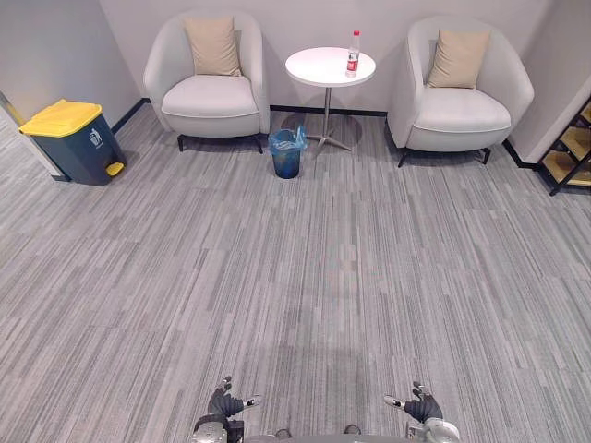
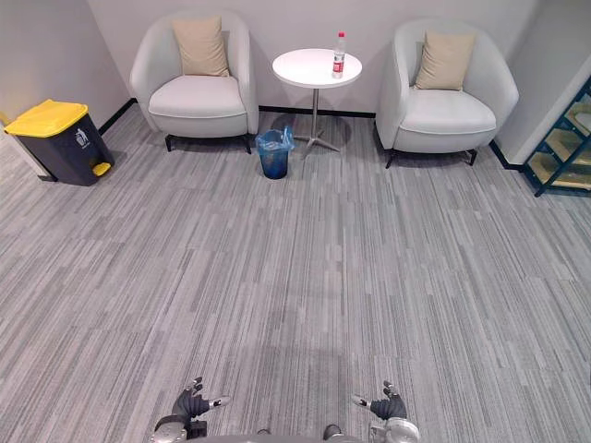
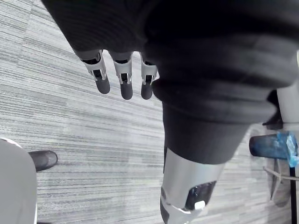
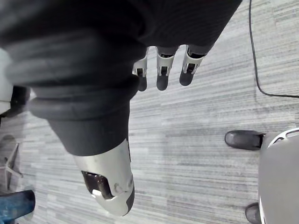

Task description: Gather rubbish on tea table into small bin, then transfer packed bag to large trash can.

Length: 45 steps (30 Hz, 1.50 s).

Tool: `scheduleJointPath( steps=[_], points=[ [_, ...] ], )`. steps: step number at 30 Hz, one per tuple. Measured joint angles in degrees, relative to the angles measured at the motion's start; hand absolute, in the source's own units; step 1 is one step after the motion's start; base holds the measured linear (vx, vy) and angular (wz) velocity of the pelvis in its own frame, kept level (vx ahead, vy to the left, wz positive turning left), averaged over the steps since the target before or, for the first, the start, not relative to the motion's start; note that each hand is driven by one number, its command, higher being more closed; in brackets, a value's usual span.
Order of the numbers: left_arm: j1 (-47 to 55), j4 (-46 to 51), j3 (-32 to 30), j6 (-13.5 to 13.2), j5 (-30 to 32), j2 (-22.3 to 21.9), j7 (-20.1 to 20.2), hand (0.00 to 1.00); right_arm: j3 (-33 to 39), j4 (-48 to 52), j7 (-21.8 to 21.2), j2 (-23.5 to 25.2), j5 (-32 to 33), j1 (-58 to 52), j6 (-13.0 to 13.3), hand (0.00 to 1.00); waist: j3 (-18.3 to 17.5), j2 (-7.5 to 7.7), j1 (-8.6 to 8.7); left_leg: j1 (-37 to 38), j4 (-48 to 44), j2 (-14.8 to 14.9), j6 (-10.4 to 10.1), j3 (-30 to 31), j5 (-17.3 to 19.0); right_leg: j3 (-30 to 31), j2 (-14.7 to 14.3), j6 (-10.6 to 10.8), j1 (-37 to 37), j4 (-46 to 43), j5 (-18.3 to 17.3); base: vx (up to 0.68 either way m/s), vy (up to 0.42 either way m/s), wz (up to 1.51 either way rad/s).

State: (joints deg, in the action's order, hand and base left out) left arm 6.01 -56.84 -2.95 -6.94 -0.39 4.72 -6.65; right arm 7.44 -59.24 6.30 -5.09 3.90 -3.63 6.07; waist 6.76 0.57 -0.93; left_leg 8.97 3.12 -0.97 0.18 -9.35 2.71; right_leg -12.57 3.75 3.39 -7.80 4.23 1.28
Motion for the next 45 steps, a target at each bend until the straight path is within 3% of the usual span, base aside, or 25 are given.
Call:
scheduleJointPath(
  steps=[15,39,41,45],
  points=[
    [0.54,-0.02,-2.20,0.01,-0.20,0.04,0.03,0.00,0.01,0.21,0.24,-0.96,-2.62,0.40,0.00,0.00,-0.04,-0.05,0.05,0.44,0.04,0.04,-0.02,-0.33,0.02,0.27,-0.01,-0.02,0.03,0.03,0.02,0.00,0.000,0.00],
    [1.91,2.98,-1.51,-0.43,-1.50,0.29,-1.08,0.00,-0.49,9.05,1.71,-2.27,-5.73,1.17,0.12,0.00,-0.09,-0.28,-0.08,-1.28,-1.73,0.99,-0.21,-1.80,1.65,1.61,-0.83,-0.08,1.22,0.43,-0.17,0.00,-0.006,-0.03],
    [1.91,3.62,-1.43,-0.42,-1.78,0.27,-1.11,0.00,-0.48,9.04,2.37,-2.42,-5.73,1.60,0.09,0.00,0.02,-0.44,-0.10,-2.89,-4.31,1.28,0.12,-1.97,3.14,1.75,-0.63,-0.08,2.98,-2.10,-1.49,0.02,-0.007,-0.06],
    [1.97,5.80,-1.04,-0.50,-3.13,0.28,-1.16,0.00,-0.51,8.95,2.45,-2.80,-5.68,2.06,0.03,0.00,0.63,-0.64,-0.25,-6.12,-11.67,1.67,0.71,-2.94,8.17,2.58,1.24,1.29,8.99,-15.68,-8.70,0.05,0.041,-0.11]
  ],
)
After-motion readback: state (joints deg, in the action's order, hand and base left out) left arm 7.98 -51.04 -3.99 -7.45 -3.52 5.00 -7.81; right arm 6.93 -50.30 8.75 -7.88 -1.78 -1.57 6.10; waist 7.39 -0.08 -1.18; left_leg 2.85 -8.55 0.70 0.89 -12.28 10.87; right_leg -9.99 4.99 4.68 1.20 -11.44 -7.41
